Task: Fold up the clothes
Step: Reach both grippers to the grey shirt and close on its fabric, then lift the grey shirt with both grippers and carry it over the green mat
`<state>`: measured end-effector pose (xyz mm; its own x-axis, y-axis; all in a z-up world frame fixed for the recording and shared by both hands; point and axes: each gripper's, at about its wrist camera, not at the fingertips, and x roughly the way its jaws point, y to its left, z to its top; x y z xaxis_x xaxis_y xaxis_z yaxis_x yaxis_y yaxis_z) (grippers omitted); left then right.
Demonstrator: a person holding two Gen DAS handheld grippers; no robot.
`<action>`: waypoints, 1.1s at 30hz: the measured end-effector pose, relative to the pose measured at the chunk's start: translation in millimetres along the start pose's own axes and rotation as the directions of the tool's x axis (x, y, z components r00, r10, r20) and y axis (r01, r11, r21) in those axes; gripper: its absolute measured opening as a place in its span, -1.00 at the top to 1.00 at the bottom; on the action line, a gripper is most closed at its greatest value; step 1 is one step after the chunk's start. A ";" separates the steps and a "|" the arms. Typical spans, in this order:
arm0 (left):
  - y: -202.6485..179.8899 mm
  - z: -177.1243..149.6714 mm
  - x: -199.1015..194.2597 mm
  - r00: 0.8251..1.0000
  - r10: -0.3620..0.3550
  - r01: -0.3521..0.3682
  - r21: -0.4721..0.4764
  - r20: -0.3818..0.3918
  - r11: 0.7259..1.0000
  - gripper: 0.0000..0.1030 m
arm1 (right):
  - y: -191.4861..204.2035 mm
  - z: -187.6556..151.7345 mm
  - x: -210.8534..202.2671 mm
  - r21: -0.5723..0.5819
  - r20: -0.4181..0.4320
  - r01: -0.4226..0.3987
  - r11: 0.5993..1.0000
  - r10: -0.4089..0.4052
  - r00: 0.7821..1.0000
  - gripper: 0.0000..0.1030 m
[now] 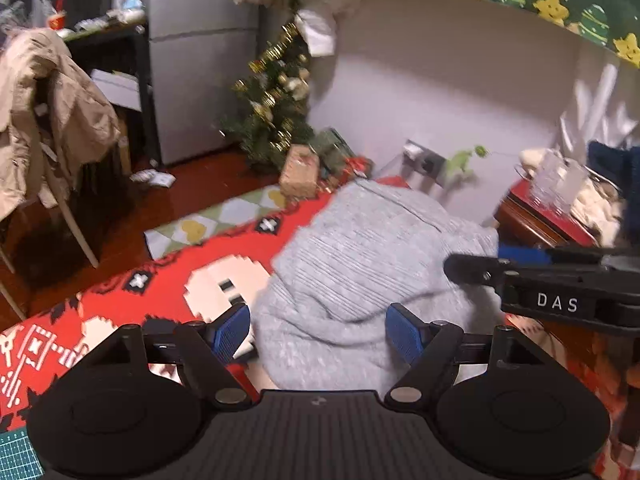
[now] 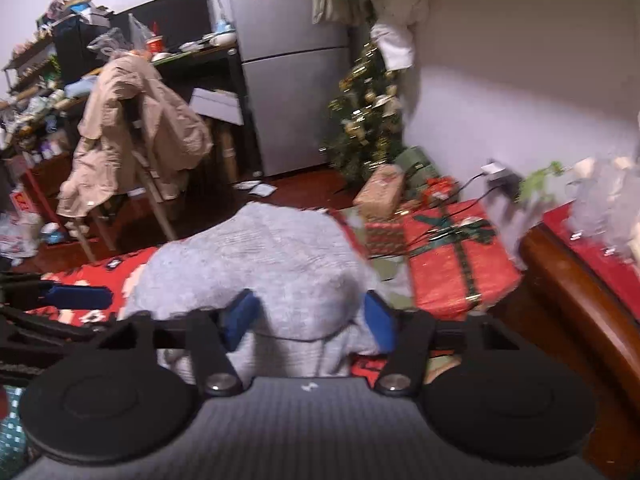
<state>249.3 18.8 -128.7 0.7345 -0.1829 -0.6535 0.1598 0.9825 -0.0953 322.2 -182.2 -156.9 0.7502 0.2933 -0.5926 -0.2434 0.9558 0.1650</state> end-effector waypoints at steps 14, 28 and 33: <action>17.2 -13.7 -61.0 0.987 -0.153 0.159 -0.186 0.049 0.970 -0.28 | 47.1 -0.4 -61.2 0.000 0.027 -0.132 0.991 0.132 0.991 0.78; 72.4 -97.7 -205.9 0.974 -0.210 0.226 -0.414 0.083 0.882 -0.28 | 181.0 -48.5 -198.7 -0.050 0.012 -0.313 0.949 0.314 0.949 0.79; 90.4 -131.3 -269.0 0.981 -0.159 0.190 -0.432 0.107 0.882 -0.28 | 226.4 -71.1 -237.0 -0.067 -0.002 -0.379 0.923 0.380 0.925 0.79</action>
